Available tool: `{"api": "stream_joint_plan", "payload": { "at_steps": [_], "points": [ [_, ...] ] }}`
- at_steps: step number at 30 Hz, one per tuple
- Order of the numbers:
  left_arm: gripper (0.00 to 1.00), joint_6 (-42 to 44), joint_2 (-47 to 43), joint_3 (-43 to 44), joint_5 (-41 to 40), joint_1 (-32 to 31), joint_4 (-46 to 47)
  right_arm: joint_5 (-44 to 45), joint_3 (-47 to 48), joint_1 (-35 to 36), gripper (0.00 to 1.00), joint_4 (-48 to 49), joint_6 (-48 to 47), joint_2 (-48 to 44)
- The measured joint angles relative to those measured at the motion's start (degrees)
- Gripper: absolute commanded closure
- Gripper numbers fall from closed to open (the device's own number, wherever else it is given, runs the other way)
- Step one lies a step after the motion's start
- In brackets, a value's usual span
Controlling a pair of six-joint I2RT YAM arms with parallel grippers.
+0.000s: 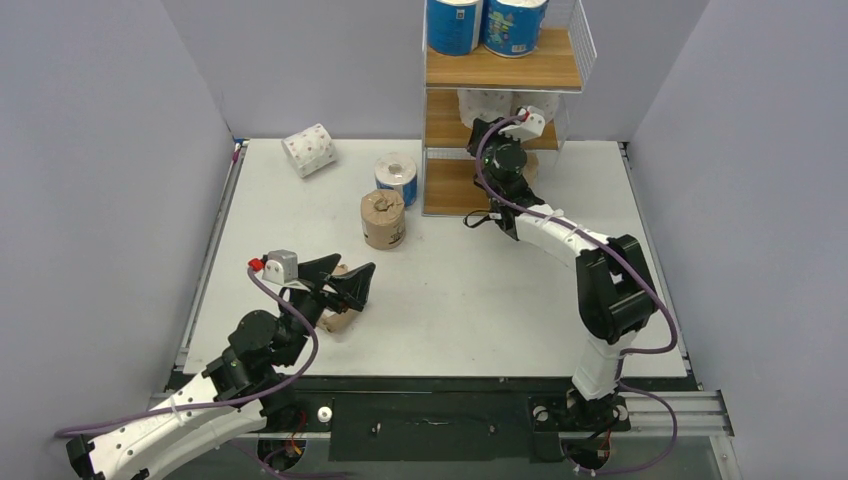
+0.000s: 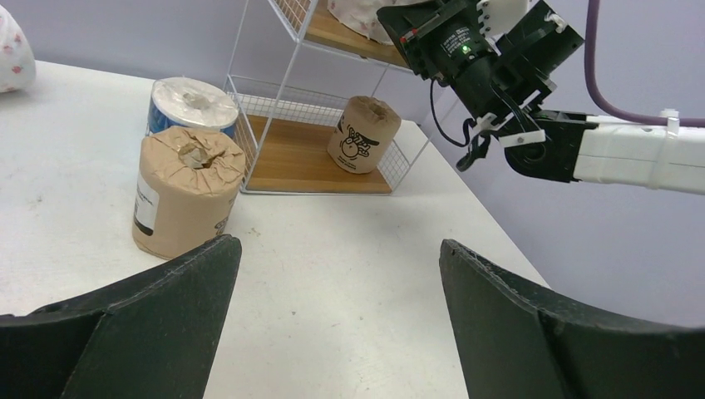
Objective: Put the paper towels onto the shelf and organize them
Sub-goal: Place the paper towel on the shelf.
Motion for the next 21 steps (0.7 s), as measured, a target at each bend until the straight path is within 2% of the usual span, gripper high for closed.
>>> {"api": "stream_joint_plan", "payload": {
  "at_steps": [11, 21],
  "points": [
    [0.12, -0.87, -0.26, 0.20, 0.81, 0.00, -1.36, 2.84, 6.88, -1.07, 1.00, 0.61, 1.22, 5.92],
    [0.12, -1.11, -0.35, 0.20, 0.79, 0.00, -1.73, 5.90, 8.37, -1.70, 1.00, -0.57, 2.56, 6.86]
  ]
}}
